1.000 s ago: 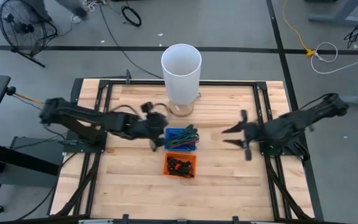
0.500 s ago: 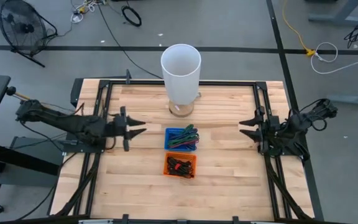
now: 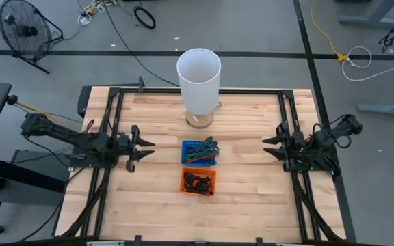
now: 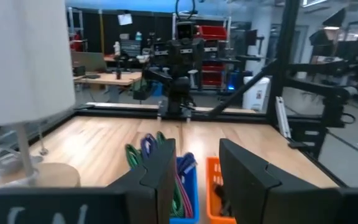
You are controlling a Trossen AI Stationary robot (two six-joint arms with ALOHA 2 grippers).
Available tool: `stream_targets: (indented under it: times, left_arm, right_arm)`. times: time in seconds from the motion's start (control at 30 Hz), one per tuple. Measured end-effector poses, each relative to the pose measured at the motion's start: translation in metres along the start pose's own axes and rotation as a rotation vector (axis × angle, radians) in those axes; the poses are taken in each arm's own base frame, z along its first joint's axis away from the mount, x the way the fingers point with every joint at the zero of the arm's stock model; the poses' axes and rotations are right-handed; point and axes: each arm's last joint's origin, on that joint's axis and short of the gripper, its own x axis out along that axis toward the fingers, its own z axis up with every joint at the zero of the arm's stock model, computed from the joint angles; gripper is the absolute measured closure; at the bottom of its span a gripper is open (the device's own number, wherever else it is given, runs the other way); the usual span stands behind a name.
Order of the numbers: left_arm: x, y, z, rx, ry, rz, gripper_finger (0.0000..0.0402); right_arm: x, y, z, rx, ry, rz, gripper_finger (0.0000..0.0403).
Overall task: Pick & Place USB Port
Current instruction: Return to Home Position
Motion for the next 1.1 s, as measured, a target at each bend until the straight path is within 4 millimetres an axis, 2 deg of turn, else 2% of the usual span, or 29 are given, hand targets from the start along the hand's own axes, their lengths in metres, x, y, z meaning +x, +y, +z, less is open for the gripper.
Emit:
stream_targets:
  times: [0.07, 0.2, 0.4, 0.6, 0.77, 1.1]
  left_arm:
    - [-0.002, 0.000, -0.008, -0.002, -0.005, -0.021, 0.0273]
    - [-0.003, -0.001, -0.009, -0.002, -0.006, -0.065, 0.0273]
    - [-0.003, -0.001, -0.010, 0.003, 0.002, -0.080, 0.0273]
    - [-0.003, -0.001, -0.015, -0.125, 0.058, -0.070, 0.0273]
    - [-0.003, -0.001, -0.015, -0.197, 0.060, -0.066, 0.0273]
    - [-0.003, 0.000, -0.015, -0.198, 0.058, -0.061, 0.0273]
  right_arm:
    - [0.001, 0.002, -0.008, -0.005, 0.005, 0.041, 0.0257]
    - [0.002, 0.004, -0.022, -0.010, 0.010, 0.111, 0.0257]
    - [0.003, 0.001, -0.045, -0.003, 0.089, 0.023, 0.0257]
    - [0.004, 0.002, -0.049, 0.136, 0.141, 0.030, 0.0257]
    - [0.004, 0.003, -0.049, 0.115, 0.141, 0.034, 0.0257]
    - [0.004, 0.002, -0.049, 0.108, 0.139, 0.035, 0.0257]
